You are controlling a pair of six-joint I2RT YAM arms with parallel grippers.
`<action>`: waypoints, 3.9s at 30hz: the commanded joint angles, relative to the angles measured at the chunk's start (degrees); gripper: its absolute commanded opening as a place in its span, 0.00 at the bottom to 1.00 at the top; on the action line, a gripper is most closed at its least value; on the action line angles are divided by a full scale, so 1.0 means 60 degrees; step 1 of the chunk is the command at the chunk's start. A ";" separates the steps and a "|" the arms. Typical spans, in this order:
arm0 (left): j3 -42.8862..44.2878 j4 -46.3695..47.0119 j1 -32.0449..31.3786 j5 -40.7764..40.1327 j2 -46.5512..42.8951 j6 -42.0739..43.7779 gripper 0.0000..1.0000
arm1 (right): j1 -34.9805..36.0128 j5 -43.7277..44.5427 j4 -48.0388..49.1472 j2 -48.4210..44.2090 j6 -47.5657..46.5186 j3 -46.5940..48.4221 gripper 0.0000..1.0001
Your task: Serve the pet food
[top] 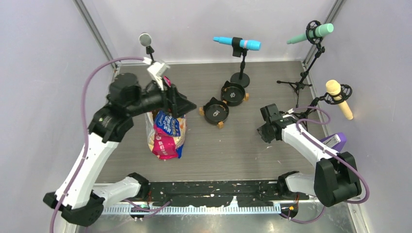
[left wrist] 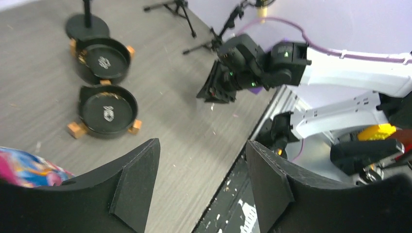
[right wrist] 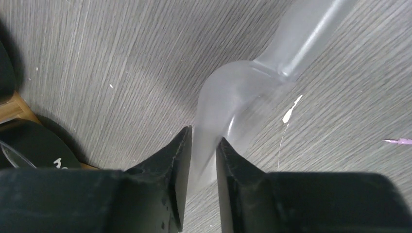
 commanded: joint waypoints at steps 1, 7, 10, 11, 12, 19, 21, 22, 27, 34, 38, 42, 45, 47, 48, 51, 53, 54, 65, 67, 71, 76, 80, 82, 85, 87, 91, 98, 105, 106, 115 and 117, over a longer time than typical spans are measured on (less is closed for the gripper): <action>-0.0284 0.0887 -0.1143 -0.0844 0.0262 -0.0035 0.68 | -0.0019 0.0275 0.0548 0.0057 0.0082 -0.0031 0.22; -0.0585 0.0896 -0.2395 -0.2082 0.0529 0.0023 0.69 | -0.0018 -0.0280 0.0611 -0.0365 -0.0296 0.0308 0.05; -0.0815 0.0958 -0.2756 -0.2738 0.0776 0.0067 0.69 | -0.0006 -0.0716 0.0432 -0.0829 -0.0271 0.0778 0.05; -0.0888 0.0952 -0.2862 -0.3015 0.0894 0.0055 0.70 | 0.0002 -0.0821 0.0324 -0.0924 -0.0249 0.0892 0.05; -0.0941 0.0966 -0.2961 -0.3274 0.1019 0.0072 0.72 | 0.0012 -0.1038 0.0274 -0.1128 -0.0178 0.1123 0.05; -0.1359 0.1870 -0.3506 -0.4825 0.2492 0.0288 0.84 | 0.0078 -0.2427 0.0234 -0.2202 0.0654 0.2053 0.05; -0.1190 0.2326 -0.3694 -0.4896 0.2941 0.0322 0.97 | 0.0132 -0.2853 0.0316 -0.2345 0.1011 0.2141 0.05; -0.1048 0.2504 -0.3805 -0.4847 0.3170 0.0350 0.99 | 0.0152 -0.2988 0.0409 -0.2371 0.1124 0.2159 0.05; -0.0317 0.3193 -0.4340 -0.4395 0.4147 0.0510 1.00 | 0.0674 -0.3295 0.0586 -0.2411 0.1898 0.2500 0.05; -0.1312 0.4308 -0.4786 -0.4975 0.4251 0.0312 0.93 | 0.1067 -0.3543 0.1095 -0.2038 0.2562 0.2917 0.05; -0.1374 0.4335 -0.4871 -0.5696 0.4395 -0.0002 0.82 | 0.1324 -0.3450 0.1137 -0.1717 0.2709 0.3296 0.05; -0.1265 0.3992 -0.4981 -0.6527 0.4527 -0.0031 0.64 | 0.1399 -0.3414 0.1249 -0.1557 0.2895 0.3450 0.05; -0.1179 0.3644 -0.4984 -0.7175 0.4596 -0.0249 0.40 | 0.1414 -0.3405 0.1332 -0.1468 0.2932 0.3528 0.05; -0.0985 0.3558 -0.4984 -0.7056 0.4683 -0.0403 0.26 | 0.1472 -0.3381 0.1293 -0.1415 0.2879 0.3609 0.05; -0.0752 0.3450 -0.4992 -0.6979 0.4779 -0.0471 0.21 | 0.1488 -0.3354 0.1243 -0.1393 0.2879 0.3656 0.05; -0.0296 0.2889 -0.4995 -0.7036 0.5080 -0.0702 0.09 | 0.1542 -0.3336 0.1219 -0.1312 0.2900 0.3681 0.05; -0.0264 0.2733 -0.4989 -0.7222 0.5152 -0.0744 0.00 | 0.1560 -0.3334 0.1221 -0.1280 0.2923 0.3709 0.05; -0.0291 0.2714 -0.4985 -0.7339 0.5129 -0.0763 0.00 | 0.1561 -0.3331 0.1224 -0.1267 0.2923 0.3719 0.07; 0.0470 0.1871 -0.3992 -0.6216 0.4855 -0.0489 0.00 | 0.1563 -0.1422 0.1114 -0.1786 0.0736 0.3563 0.72; 0.0464 0.1684 -0.3549 -0.5585 0.4744 -0.0631 0.00 | 0.1539 -0.1116 0.1273 -0.2013 -0.0116 0.3650 0.80; 0.0735 0.0999 -0.2469 -0.3910 0.4510 -0.0942 0.00 | 0.1380 -0.1155 0.2212 -0.2417 -0.2402 0.3762 0.92; 0.1456 0.0102 -0.1201 -0.1736 0.4105 -0.1139 0.00 | 0.0456 -0.3112 0.3224 -0.2287 -0.4006 0.3779 0.99; 0.2325 -0.1193 -0.0336 -0.0416 0.3900 -0.0886 0.00 | 0.0149 -0.4170 0.2944 -0.1668 -0.4104 0.4557 0.99; 0.2631 -0.1581 -0.0010 0.0031 0.3828 -0.0888 0.00 | 0.0143 -0.4694 0.3013 -0.1364 -0.4153 0.4976 1.00; 0.2822 -0.1603 0.0486 0.0810 0.3684 -0.1186 0.00 | 0.0142 -0.4975 0.3431 -0.1254 -0.4158 0.5253 1.00; 0.2890 -0.1485 0.0797 0.1481 0.3601 -0.1451 0.00 | 0.0142 -0.5410 0.3901 -0.1104 -0.4117 0.5377 0.98; 0.2967 -0.1362 0.1288 0.2470 0.3280 -0.1595 0.00 | 0.0142 -0.7015 0.6140 -0.0641 -0.3636 0.5350 0.97; 0.2806 -0.0126 0.1788 0.3837 0.3175 -0.2700 0.00 | 0.0389 -0.9134 0.9917 -0.0137 -0.2212 0.4711 0.91; 0.3332 -0.1144 0.2364 0.4206 0.3418 -0.1603 0.00 | 0.0464 -1.0230 1.1773 0.0183 -0.1581 0.4507 0.71; 0.3324 -0.1142 0.2453 0.4287 0.3427 -0.1584 0.00 | 0.0464 -1.0228 1.1842 0.0145 -0.1614 0.4356 0.73; 0.3154 -0.0927 0.2633 0.4692 0.3525 -0.1779 0.00 | 0.0479 -1.0304 1.2513 0.0583 -0.1455 0.4429 0.57; 0.3116 -0.0972 0.2634 0.4653 0.3563 -0.1773 0.00 | 0.0479 -1.0229 1.2645 0.0697 -0.1382 0.4496 0.49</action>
